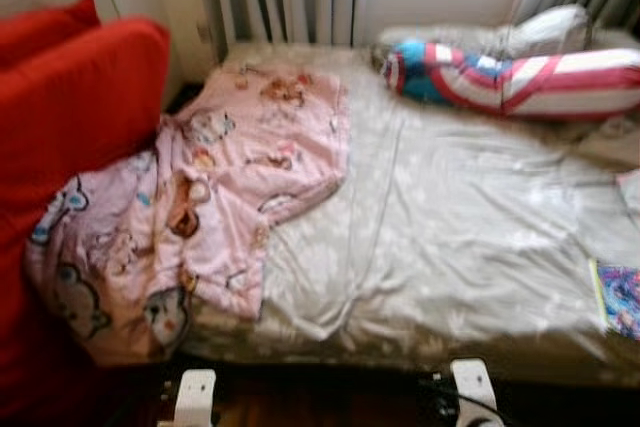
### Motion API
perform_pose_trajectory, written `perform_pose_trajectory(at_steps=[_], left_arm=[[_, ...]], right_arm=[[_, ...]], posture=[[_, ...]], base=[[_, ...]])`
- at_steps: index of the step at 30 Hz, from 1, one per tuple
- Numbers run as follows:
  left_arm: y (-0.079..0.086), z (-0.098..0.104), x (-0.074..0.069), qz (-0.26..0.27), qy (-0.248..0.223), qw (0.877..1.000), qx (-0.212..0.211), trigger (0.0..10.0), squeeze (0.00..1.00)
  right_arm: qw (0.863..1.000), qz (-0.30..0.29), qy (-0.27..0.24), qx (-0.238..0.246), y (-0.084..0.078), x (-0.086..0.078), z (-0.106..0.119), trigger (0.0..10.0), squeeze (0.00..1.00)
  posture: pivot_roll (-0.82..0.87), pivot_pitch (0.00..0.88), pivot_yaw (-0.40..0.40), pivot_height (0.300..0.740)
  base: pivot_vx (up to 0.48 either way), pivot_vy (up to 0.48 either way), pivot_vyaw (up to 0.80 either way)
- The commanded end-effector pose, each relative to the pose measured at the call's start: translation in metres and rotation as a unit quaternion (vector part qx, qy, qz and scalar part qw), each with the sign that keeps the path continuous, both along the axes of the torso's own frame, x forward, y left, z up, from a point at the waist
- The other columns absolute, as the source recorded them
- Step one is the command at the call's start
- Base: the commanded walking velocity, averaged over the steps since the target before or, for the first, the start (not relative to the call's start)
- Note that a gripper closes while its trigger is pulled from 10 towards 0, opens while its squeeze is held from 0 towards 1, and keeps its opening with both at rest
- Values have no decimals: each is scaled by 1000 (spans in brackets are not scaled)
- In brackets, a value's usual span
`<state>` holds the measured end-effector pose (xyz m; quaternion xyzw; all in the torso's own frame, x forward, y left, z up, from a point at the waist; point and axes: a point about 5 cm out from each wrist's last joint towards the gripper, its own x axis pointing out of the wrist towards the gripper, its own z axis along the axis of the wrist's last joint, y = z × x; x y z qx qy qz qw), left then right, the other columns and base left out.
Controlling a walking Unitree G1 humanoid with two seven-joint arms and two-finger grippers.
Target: Clean up the room
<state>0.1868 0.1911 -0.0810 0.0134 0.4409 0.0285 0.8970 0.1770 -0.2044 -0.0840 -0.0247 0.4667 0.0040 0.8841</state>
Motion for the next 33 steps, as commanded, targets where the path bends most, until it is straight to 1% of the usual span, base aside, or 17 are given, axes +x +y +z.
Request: perform_pose_trajectory(at_steps=[1, 33], left_arm=[[0, -1, -3, 0, 6, 1000, 1, 10000, 0], [1, -1, -2, -1, 5, 1000, 1, 10000, 0]], right_arm=[[1000, -2, 3, -1, 0, -2, -1, 10000, 0], [1000, 0, 4, -1, 0, -1, -1, 10000, 0]], posture=[[-34, 34, -23, 740], [-35, 35, -23, 740]], base=[[0, 368, 0], [0, 365, 0]])
